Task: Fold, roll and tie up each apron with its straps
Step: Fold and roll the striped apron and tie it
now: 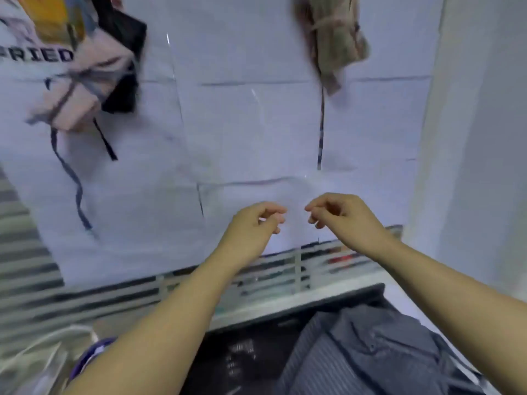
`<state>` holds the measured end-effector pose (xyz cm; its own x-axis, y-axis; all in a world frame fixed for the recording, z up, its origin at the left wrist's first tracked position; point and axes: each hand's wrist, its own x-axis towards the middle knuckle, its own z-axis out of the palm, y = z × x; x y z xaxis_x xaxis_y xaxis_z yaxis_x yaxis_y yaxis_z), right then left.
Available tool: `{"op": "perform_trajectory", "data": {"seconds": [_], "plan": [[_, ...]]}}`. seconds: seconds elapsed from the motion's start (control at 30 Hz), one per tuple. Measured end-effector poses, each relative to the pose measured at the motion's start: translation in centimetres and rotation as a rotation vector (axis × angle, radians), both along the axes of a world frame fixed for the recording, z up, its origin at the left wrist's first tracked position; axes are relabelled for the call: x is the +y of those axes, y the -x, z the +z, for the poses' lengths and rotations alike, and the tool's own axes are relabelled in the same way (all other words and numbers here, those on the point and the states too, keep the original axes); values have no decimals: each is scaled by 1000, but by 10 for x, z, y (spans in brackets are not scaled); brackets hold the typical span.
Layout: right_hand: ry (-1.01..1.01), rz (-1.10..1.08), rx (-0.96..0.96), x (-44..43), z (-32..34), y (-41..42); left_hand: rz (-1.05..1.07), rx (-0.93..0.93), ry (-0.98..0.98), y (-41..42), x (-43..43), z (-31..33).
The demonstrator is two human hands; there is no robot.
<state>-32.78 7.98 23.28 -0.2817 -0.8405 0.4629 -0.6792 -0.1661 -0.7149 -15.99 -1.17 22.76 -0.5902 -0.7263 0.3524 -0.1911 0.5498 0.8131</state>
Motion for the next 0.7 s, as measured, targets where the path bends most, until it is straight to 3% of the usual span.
{"op": "perform_trajectory", "data": {"seconds": [0.2, 0.3, 0.4, 0.57, 0.7], "plan": [[-605, 194, -3, 24, -148, -55, 39, -256, -251, -54, 39, -156], [-965, 247, 144, 46, -217, -59, 28, -446, -317, -80, 64, -221], [-1230, 319, 341, 74, -282, -67, -138, -768, -307, -105, 92, -275], [-1308, 449, 676, 105, -320, -80, -356, -1102, -231, -133, 112, -318], [-1255, 491, 822, 120, -329, -79, -386, -1201, -33, -139, 132, -336]]}}
